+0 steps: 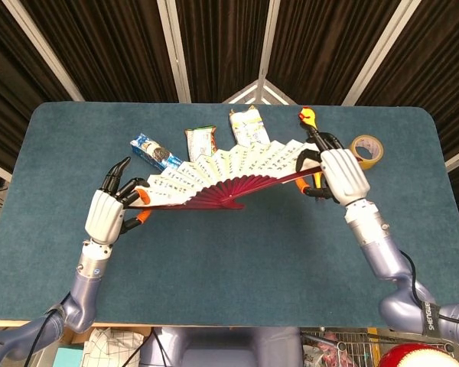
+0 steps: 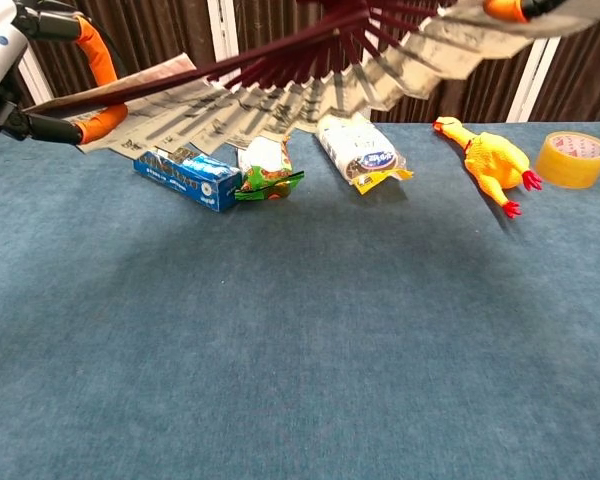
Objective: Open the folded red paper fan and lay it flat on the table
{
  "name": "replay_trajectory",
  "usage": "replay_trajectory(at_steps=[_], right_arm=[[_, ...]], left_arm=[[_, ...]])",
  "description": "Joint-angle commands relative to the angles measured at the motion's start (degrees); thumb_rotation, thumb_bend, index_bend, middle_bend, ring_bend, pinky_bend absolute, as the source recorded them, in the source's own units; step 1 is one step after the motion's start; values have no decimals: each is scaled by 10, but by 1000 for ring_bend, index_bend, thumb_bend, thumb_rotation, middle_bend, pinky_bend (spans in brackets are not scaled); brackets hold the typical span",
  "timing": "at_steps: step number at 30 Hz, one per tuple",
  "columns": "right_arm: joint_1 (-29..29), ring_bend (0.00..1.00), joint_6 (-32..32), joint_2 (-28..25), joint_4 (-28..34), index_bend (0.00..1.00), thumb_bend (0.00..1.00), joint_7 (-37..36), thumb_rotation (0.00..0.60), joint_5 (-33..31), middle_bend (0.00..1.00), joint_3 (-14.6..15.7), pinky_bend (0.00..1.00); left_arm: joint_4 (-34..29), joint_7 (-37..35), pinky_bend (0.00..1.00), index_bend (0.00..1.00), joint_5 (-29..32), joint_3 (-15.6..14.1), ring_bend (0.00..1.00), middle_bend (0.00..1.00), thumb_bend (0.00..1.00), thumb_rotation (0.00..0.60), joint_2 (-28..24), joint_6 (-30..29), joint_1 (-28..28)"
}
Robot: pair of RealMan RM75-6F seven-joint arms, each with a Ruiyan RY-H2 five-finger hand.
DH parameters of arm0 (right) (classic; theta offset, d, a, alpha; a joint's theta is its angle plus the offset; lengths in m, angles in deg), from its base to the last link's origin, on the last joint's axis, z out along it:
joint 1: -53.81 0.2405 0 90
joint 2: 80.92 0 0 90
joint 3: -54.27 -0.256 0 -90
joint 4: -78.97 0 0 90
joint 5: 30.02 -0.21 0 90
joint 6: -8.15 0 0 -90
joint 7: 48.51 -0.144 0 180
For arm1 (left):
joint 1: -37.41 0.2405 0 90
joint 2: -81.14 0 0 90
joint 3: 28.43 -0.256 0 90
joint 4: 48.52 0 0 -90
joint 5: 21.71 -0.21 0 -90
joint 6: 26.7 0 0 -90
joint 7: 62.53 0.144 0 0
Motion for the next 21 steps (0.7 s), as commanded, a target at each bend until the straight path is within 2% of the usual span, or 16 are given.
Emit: replay_trajectory(at_steps=[1,6,10,11,13,14,17,19,21], right_arm=[[-13,225,4,21,-39,747,402,-14,600,21,103,13,138],[-24,225,15,42,-83,752,402,-7,600,44,102,27,138],[-33,225,11,54,-102,726,402,-15,600,54,102,37,138],[-34,225,7,55,-106,679,402,-14,600,56,102,40,138],[-35,213,-3,54,-112,511,402,-8,600,59,101,47,125],[-34,200,-15,51,-115,383,394,-2,600,60,98,53,109],[-29,174,-56,33,-108,150,334,19,600,49,81,68,86],[-26,166,-77,22,-100,78,313,43,600,38,73,73,79],[-23,156,-90,15,-95,19,298,63,600,27,62,76,71]], left_arm=[[12,5,142,716,1,-4,56,416,486,600,5,-1,-3],[27,4,137,700,5,-14,56,406,484,600,10,2,-1],[35,-4,133,634,12,-17,55,372,481,600,15,5,-1],[35,-5,132,612,13,-18,54,359,481,600,16,6,-2],[35,-5,129,529,12,-20,50,310,480,600,17,8,-4],[34,-3,127,486,11,-22,47,286,479,600,16,8,-5],[30,-2,106,275,8,-24,13,173,479,600,14,8,-7],[23,-3,85,143,7,-29,0,83,479,600,9,13,-9],[14,-9,78,75,1,-38,0,27,478,600,1,18,-9]])
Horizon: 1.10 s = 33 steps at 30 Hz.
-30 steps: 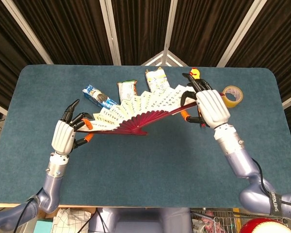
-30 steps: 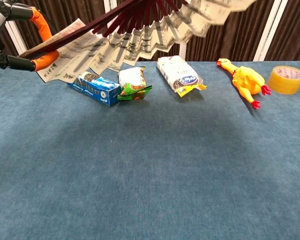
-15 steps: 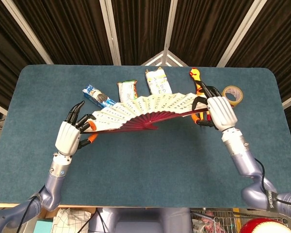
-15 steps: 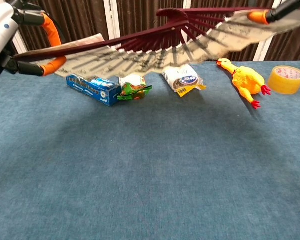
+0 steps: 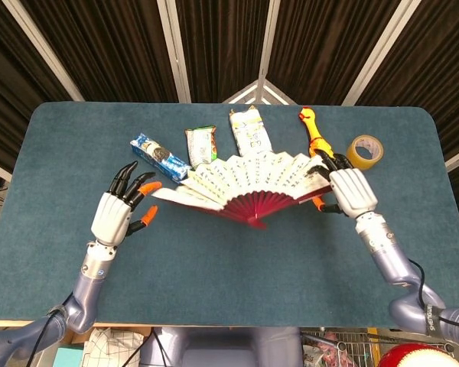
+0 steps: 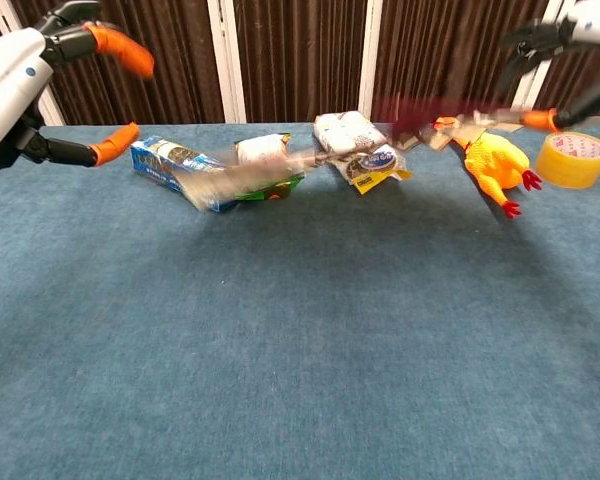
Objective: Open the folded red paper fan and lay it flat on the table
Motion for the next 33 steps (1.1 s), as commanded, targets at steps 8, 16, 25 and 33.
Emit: replay_trajectory(at_steps=[8,16,25,33], right_arm=[[16,138,-67,-58,38,0,275,152,600,-57,30,32,48],[3,138,-64,-74,54,0,273,166,600,-81,30,36,49],[-104,182,83,-82,116,68,273,39,600,13,50,43,51],[-238,186,255,-15,117,112,274,77,600,69,62,106,52]], left_arm=[[-68,-27,53,24,-6,-24,0,0,471,600,-44,18,4],[-195,-1,13,22,11,-40,0,0,470,600,-111,26,36],[-437,230,0,180,91,-124,0,38,449,600,-266,30,160],[-543,343,0,139,223,-142,0,37,418,600,-345,19,241]])
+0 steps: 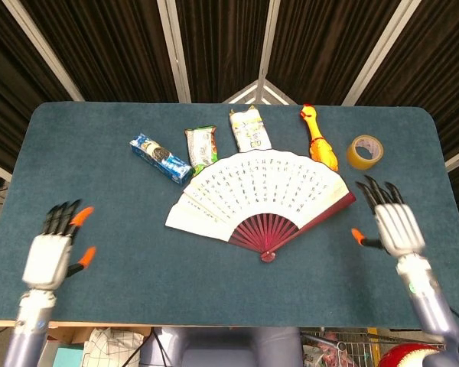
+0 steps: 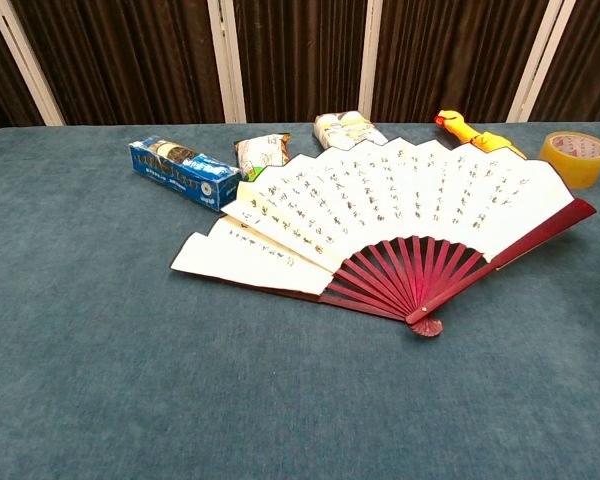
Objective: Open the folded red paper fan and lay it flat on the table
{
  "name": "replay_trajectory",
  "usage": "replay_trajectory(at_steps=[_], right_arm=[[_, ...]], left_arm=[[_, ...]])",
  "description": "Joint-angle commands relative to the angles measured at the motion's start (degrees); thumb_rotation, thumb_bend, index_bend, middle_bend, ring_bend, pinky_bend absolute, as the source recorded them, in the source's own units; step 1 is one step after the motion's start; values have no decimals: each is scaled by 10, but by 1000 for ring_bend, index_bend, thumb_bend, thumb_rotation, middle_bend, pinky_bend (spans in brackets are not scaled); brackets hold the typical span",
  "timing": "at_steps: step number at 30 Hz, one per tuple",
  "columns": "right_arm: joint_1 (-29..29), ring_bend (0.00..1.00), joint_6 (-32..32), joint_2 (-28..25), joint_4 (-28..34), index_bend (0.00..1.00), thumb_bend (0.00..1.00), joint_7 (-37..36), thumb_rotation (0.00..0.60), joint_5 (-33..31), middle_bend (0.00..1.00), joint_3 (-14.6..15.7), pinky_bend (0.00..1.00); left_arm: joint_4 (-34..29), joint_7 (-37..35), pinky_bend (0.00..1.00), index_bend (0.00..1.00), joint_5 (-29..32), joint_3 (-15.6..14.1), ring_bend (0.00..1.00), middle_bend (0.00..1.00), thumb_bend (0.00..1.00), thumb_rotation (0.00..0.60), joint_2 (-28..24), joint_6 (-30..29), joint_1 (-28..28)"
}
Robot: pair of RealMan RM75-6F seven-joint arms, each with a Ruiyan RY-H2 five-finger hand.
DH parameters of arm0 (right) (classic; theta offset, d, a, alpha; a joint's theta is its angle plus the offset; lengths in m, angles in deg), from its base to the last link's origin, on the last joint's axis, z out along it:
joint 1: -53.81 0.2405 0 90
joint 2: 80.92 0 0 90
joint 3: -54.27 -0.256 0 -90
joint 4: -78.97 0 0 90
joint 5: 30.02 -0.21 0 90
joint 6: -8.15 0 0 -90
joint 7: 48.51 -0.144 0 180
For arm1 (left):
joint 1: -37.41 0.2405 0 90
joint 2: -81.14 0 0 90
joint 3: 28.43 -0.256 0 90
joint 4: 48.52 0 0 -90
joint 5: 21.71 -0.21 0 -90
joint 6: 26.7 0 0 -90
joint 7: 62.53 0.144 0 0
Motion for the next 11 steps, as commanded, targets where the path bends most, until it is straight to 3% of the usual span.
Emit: replay_trajectory(at_steps=[1,4,11], right_arm=[[-80,186,88,48,-6,112,274,30,600,39,62,40,52],[-106,185,120,72,-35,109,273,55,600,46,62,45,52],[-125,185,152,80,-63,98,273,72,600,62,62,29,53]], left_arm=[[-67,54,0,127,88,-12,0,39,418,600,-65,6,43],[-82,57,0,112,111,-6,0,37,418,600,-88,19,47],[-58,-8,0,111,76,3,0,29,418,600,-102,17,60]])
